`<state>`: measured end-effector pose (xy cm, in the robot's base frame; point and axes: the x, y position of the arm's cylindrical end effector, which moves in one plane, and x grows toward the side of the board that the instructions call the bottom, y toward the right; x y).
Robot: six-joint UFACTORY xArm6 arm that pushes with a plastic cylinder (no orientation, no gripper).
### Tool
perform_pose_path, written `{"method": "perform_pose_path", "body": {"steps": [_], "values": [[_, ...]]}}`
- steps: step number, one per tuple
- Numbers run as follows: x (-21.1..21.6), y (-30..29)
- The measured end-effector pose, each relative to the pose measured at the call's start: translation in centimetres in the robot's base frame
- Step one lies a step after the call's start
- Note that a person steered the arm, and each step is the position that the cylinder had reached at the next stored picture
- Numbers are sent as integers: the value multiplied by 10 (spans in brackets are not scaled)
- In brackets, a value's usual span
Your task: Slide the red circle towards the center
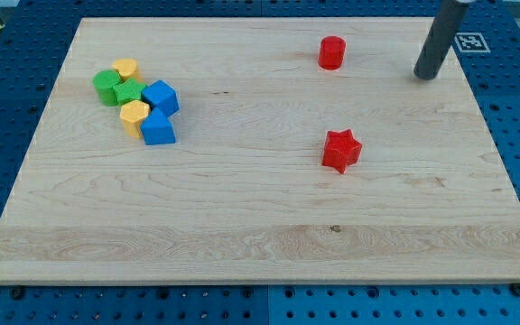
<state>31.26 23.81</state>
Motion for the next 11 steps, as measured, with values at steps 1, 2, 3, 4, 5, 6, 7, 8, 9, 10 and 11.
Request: {"method": "perform_pose_path", "body": {"steps": [1, 2, 3, 4, 5, 6, 7, 8, 9, 10, 11], "values": [[-42, -10], [-47, -22], [-49, -58], [-51, -97], [-52, -124], [-49, -137], [-33, -137], [-19, -137], [0, -138], [16, -139], [27, -146]]}}
